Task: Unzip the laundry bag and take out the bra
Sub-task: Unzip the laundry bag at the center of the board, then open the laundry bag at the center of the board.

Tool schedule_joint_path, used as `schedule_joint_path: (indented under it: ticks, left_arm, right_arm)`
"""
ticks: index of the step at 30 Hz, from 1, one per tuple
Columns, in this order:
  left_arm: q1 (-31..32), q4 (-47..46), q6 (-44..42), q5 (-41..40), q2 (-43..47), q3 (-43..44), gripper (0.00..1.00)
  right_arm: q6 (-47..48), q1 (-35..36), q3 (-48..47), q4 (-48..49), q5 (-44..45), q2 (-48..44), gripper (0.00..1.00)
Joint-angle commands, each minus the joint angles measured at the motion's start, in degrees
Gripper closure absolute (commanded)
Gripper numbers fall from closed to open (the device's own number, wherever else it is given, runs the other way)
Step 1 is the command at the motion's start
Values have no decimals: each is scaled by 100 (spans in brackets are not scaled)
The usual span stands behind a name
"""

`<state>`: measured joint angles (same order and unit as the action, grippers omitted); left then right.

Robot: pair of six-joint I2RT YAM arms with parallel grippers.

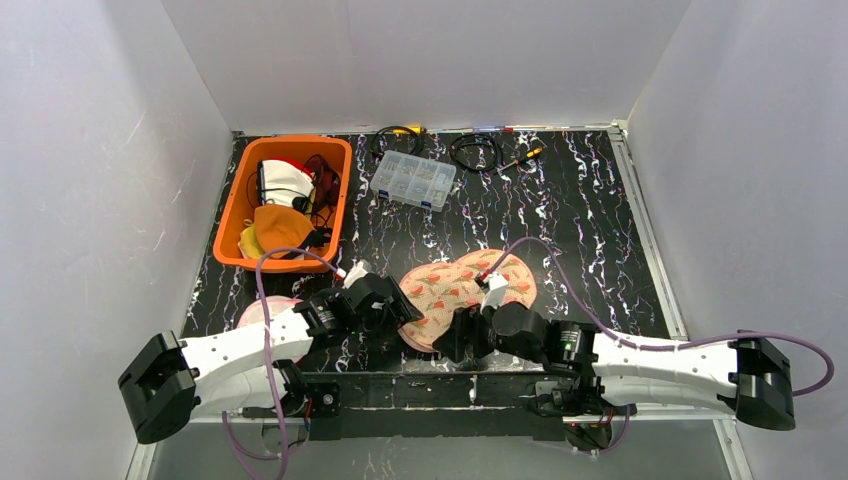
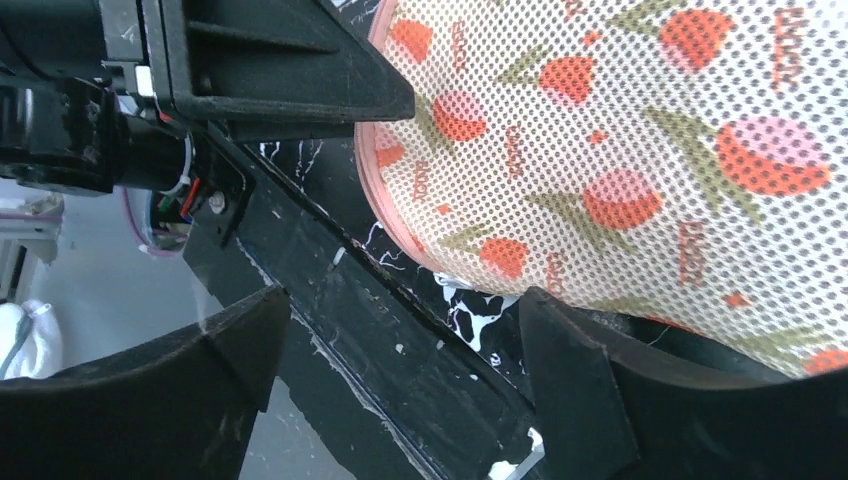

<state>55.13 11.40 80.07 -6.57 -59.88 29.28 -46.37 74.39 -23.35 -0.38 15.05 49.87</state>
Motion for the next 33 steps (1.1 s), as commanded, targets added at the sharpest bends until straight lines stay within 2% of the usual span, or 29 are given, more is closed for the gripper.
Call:
schedule_joint_path:
  ticks: [1,7,13,16,21,24,25,26,28,31,33]
  left_arm:
    - [-11,377,-512,-82,175,152,26]
    - [-10,1294,-1300,-362,1067,53,21]
    - [-9,2248,-1579,-833,2127,16,21]
    - [-11,2408,-1540,-952,2473,-96,22]
    - [-11,2483,-1382,-1082,2639,-291,22]
    - [-11,2508,-1319,-1084,2622,-342,23]
    - [-11,2519,-1289,-1092,2626,-362,24]
    - [-11,2533,-1274,-1103,2636,-376,24]
    - [-5,2542,-1231,-1107,2668,-423,25]
    - [-11,2542,-1162,-1117,2735,-504,25]
    - [-11,2471,-1127,-1112,2769,-528,26]
  right_arm:
    - [-748,4,192,-145,436,-402,3]
    - [-2100,3,808,-472,1384,-1306,1]
    - [-3724,0,1934,-25,2171,-2229,2]
    - [-3947,-2,2049,172,2505,-2027,3]
    - [-3847,-7,1755,431,3005,-1041,6]
    - [-3662,-212,1851,1091,2927,-448,17]
    - [-3547,-443,1890,1465,2649,-227,30]
    - [-3376,-687,1917,1727,2345,-2,38]
    - [-2990,-1160,1914,2187,1746,492,50]
    - [-2006,-1696,1737,2880,887,1162,57]
    - [-1164,-2017,1336,2981,203,1687,60]
